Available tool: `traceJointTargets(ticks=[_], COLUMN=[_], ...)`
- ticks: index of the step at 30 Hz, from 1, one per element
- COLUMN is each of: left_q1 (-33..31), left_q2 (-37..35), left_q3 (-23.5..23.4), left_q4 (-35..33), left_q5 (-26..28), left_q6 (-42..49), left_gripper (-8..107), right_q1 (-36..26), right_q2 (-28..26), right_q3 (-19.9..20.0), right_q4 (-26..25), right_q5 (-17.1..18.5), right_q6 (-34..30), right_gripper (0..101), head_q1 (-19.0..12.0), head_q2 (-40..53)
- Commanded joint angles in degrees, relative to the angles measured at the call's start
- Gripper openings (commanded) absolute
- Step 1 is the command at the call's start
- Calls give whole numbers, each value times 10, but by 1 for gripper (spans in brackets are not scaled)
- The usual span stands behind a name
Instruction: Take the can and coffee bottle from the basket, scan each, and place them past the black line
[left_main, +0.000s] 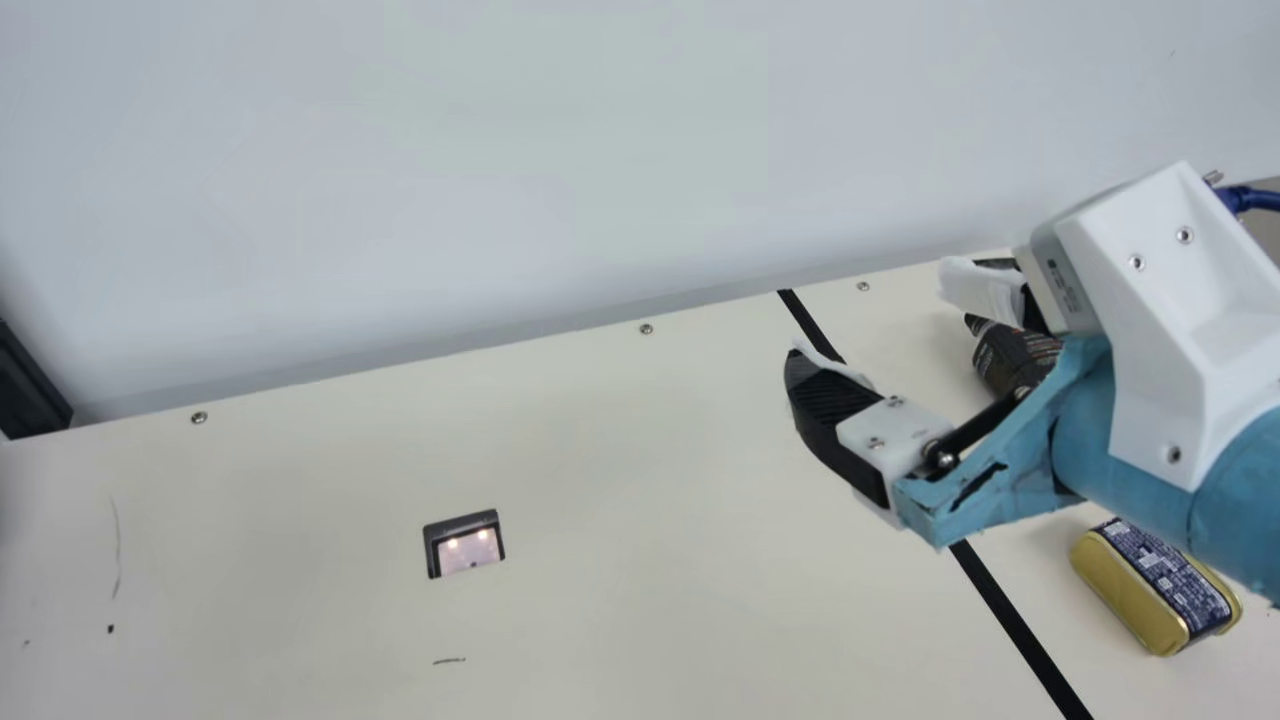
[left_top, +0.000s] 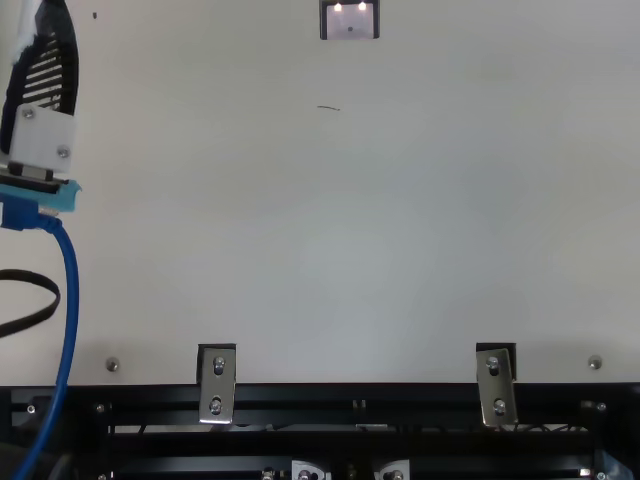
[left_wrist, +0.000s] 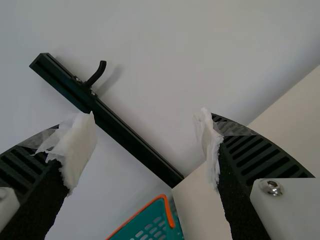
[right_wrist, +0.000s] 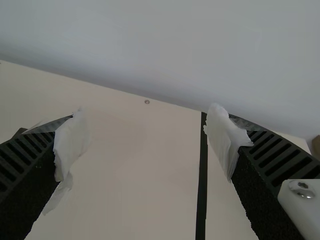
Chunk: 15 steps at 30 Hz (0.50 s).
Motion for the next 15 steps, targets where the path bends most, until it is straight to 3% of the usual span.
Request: traceJointTargets(ticks=[1,15], left_q1=[1,-8], left_q2=[-3,-74], left_q3=[-3,-67], left_q4=[22,141], left_q5=[7,171], left_q6=[-22,-120], left_gripper=[90,90], right_q1=[0,0], right_q2=[0,0], right_q3=[0,0], right_q4=[0,0], right_q5=[0,0], right_q6=[0,0], right_gripper=[101,101], head_q1=[-19,-19], head_q2=[0,0])
